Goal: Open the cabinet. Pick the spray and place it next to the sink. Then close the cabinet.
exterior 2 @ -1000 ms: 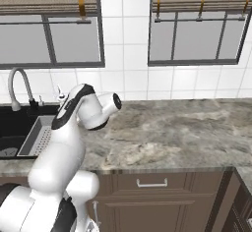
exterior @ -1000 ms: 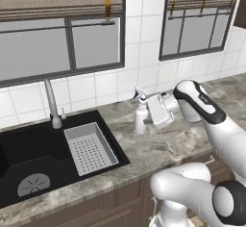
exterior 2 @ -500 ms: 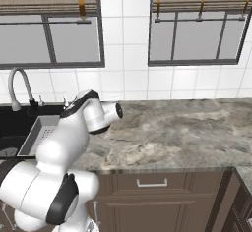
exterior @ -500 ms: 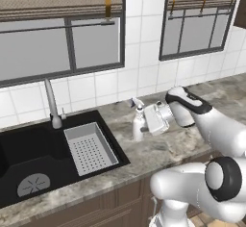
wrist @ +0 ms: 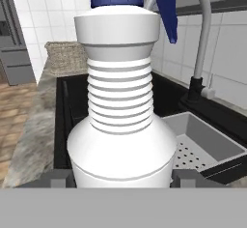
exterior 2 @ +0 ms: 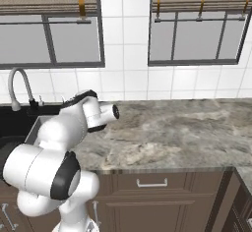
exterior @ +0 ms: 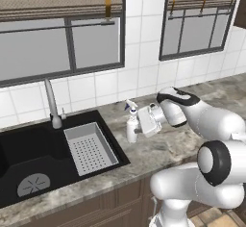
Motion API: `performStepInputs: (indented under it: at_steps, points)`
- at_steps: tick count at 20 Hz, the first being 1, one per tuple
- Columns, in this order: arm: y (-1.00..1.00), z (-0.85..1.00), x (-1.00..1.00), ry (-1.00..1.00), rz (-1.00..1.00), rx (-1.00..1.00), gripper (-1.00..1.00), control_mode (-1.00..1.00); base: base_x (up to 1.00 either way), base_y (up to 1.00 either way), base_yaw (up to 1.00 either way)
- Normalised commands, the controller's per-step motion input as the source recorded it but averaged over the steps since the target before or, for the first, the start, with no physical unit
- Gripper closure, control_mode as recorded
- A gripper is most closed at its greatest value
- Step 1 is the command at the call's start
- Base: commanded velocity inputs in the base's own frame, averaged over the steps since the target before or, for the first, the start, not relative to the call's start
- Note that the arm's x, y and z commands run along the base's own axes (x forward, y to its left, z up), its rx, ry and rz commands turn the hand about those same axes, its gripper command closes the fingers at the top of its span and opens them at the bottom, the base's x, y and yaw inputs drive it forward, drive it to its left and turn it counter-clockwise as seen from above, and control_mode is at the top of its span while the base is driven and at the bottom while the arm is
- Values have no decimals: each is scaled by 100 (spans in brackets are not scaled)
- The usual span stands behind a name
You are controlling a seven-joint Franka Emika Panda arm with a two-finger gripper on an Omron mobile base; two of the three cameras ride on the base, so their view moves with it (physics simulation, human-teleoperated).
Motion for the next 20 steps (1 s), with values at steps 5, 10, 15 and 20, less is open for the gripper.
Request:
performStepInputs:
  at_steps: [5,10,15,20]
  points:
    - [0,-4,31,0,0,0,100,-100,0,0,0]
    - [0,-21,26,0,0,0,100,-100,0,0,0]
    - [0,-19,17,0,0,0,100,-100,0,0,0]
    - [0,-13,12,0,0,0,100,-100,0,0,0]
